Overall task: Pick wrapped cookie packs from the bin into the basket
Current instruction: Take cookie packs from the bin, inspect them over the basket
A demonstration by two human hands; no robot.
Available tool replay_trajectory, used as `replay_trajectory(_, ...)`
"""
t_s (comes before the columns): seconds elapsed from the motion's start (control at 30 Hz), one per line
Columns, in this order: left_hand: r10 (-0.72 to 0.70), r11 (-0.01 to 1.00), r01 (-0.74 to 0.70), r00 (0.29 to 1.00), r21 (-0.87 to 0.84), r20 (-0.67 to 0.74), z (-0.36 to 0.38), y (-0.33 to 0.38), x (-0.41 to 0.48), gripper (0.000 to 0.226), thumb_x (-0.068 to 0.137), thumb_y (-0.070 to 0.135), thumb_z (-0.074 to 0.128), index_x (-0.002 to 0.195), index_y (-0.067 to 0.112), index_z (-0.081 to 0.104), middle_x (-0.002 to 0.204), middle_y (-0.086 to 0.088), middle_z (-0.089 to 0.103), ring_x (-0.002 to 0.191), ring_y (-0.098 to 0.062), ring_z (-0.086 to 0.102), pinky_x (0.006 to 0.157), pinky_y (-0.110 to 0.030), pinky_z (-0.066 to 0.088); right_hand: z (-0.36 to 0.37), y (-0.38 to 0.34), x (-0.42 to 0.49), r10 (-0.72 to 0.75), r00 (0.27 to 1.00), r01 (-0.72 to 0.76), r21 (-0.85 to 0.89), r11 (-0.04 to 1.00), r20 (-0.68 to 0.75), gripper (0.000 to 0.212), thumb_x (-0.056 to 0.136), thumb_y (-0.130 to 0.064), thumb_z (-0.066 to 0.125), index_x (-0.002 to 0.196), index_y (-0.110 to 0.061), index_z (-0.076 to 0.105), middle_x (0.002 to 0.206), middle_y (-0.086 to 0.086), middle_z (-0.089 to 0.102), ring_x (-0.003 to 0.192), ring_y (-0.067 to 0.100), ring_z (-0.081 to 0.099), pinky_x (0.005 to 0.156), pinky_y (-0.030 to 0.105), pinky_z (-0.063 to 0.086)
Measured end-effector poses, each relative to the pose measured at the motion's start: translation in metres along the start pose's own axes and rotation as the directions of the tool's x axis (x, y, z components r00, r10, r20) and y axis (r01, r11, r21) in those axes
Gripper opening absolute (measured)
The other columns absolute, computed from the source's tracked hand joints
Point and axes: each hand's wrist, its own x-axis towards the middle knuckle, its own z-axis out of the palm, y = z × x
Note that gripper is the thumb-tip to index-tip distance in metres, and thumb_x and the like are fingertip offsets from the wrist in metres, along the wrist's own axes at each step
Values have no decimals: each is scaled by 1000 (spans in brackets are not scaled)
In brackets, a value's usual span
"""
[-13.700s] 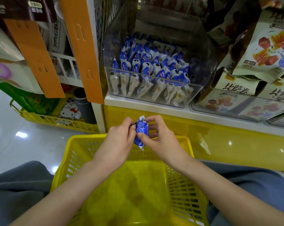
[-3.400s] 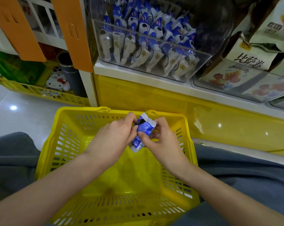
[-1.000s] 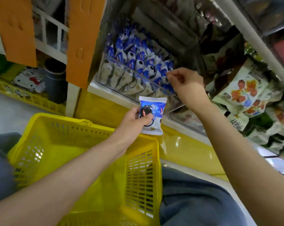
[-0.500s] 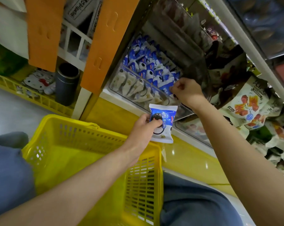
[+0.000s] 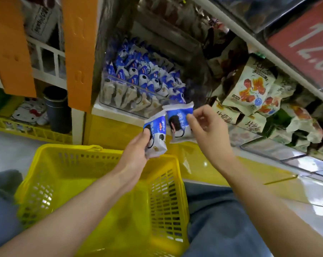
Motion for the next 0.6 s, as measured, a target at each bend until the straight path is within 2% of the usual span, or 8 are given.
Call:
replay_trajectory(0.07, 12, 999, -13, 1000, 35, 15, 0, -4, -3, 34, 99, 28, 32, 111, 11, 59, 100, -5, 70, 91, -13, 66, 86, -29, 50, 11, 10, -16, 73, 996, -75, 37, 996, 48, 19, 89, -21, 58, 73, -26, 50, 65, -11, 54, 59, -2, 50, 55, 10, 38)
replay_trajectory(0.1, 13, 999, -13, 1000, 43, 19, -1, -5, -4, 35, 99, 28, 31, 114, 10, 58, 102, -5, 70, 95, -15, 66, 89, -32, 48, 16, 14, -23, 117, 991, -121, 57, 991, 71, 18, 89, -22, 58, 73, -25, 51, 66, -10, 56, 60, -1, 51, 57, 12, 40)
replay_trajectory(0.23, -50, 998, 48, 997, 45, 53, -6, -6, -6, 34, 99, 26, 33, 119, 9, 54, 105, -6, 70, 98, -20, 66, 89, -41, 51, 35, 22, -39, 338, 917, -385, 252, 888, 211, 15, 88, -22, 60, 83, -28, 47, 86, 1, 61, 68, 10, 60, 57, 24, 50)
replay_trajectory(0.3, -94, 995, 91, 994, 44, 51, -8, -6, -7, 33, 96, 22, 40, 125, 6, 47, 106, -10, 68, 94, -26, 66, 89, -51, 48, 41, 21, -44, 336, 905, -412, 337, 847, 262, 19, 89, -18, 58, 96, -29, 44, 94, 3, 60, 71, 12, 62, 60, 24, 53)
replay_trajectory(0.4, -111, 992, 107, 992, 64, 60, -11, -5, -5, 38, 88, 18, 54, 124, 12, 46, 97, -7, 71, 81, -23, 69, 75, -44, 55, 44, 21, -48, 259, 915, -372, 398, 838, 309, 13, 95, -21, 48, 103, -31, 50, 96, -6, 63, 79, 7, 65, 68, 23, 54)
replay_trajectory(0.47, -108, 992, 104, 993, 77, 52, -14, -4, -3, 44, 83, 16, 60, 125, 14, 47, 102, -8, 71, 86, -23, 68, 74, -41, 56, 44, 21, -49, 240, 907, -373, 394, 840, 347, 13, 96, -29, 44, 99, -33, 56, 94, -12, 65, 87, 7, 64, 77, 26, 54)
replay_trajectory(0.53, -96, 989, 88, 994, 122, 61, -16, -5, -2, 49, 77, 12, 65, 123, 10, 51, 107, -9, 69, 91, -21, 67, 82, -40, 52, 44, 22, -49, 227, 903, -356, 340, 870, 364, 11, 93, -31, 50, 99, -28, 59, 92, -14, 66, 85, 1, 63, 78, 22, 50)
replay_trajectory(0.6, -58, 976, 35, 993, 216, 102, -15, -6, -4, 46, 72, 11, 67, 117, 9, 57, 101, -6, 71, 86, -15, 68, 77, -32, 53, 44, 21, -47, 235, 896, -369, 337, 866, 378, 12, 89, -26, 59, 100, -21, 60, 95, -9, 68, 83, 3, 65, 77, 23, 51)
